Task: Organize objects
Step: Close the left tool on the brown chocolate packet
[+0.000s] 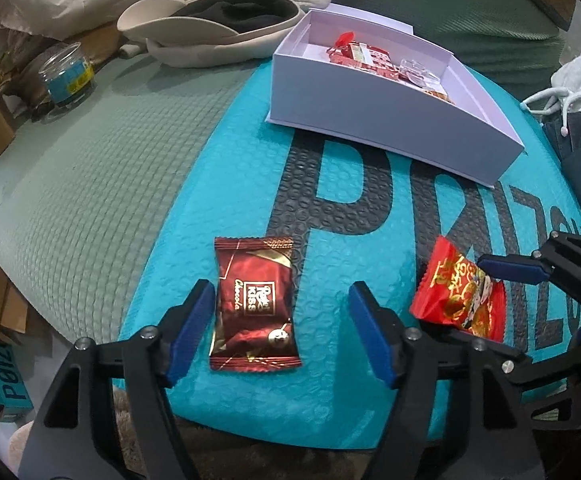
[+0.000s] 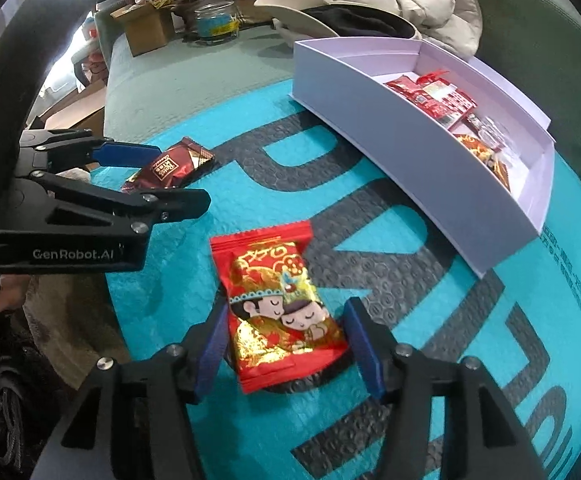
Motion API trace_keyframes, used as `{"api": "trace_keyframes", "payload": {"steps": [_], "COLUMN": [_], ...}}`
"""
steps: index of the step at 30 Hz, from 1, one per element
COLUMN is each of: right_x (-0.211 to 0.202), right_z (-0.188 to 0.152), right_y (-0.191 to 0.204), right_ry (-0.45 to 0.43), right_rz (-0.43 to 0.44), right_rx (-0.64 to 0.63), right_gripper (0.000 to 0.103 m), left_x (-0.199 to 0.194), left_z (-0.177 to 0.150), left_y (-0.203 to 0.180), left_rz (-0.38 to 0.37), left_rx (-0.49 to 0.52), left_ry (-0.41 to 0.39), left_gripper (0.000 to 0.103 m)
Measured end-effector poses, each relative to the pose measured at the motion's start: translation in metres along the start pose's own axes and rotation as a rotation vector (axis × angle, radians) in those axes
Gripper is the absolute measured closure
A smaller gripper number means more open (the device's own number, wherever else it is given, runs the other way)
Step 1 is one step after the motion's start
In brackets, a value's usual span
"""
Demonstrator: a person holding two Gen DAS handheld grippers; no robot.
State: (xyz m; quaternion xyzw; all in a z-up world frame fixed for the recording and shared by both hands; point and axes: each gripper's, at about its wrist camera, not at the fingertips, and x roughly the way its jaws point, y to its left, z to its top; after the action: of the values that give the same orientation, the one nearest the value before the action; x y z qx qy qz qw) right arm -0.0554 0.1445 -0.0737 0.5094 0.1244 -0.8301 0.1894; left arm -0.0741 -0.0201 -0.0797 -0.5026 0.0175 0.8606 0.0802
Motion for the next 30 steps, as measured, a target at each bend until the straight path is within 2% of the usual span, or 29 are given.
{"api": "trace_keyframes", "payload": {"steps": [6,9,11,14,22,30], "right_x": [0.0,0.002,0.003,0.004,0.004,0.001], "right_z": [0.002,0.004,0.005,0.006,0.008,0.007], "right_y": [0.003,0.004,0.007,0.008,0.007,0.009], "right_ry": [0.0,-0.007,-0.008,-0.01,-0.003,-0.01], "right_rz": [0.009,0.016,0.012,0.018,0.031,0.032], "right_rx": [-0.011,-0.011,-0.022,-0.024,0.009,0.021], "right_gripper": [0.042,0.042,0.042,0.042,0.049,0.05], "left_x": [-0.002,-0.003,-0.004,-0.005,-0.008,-0.013], "left_z": [0.0,-0.001,-0.002,-0.003,-0.003,-0.005], "left_y": [0.007,0.008,0.012,0.016,0.021,0.023], "left_rz": [-0.032,-0.003,0.023,0.014,0.016,0.022], "left_rx": [-0.027,-0.025,-0.046,-0.064,-0.088,-0.102], "left_ry": [-0.017,-0.024,-0.035,-0.038,-0.037,-0.023], "left_gripper": [0.035,0.047,0.06,0.065,0.069,0.069]}}
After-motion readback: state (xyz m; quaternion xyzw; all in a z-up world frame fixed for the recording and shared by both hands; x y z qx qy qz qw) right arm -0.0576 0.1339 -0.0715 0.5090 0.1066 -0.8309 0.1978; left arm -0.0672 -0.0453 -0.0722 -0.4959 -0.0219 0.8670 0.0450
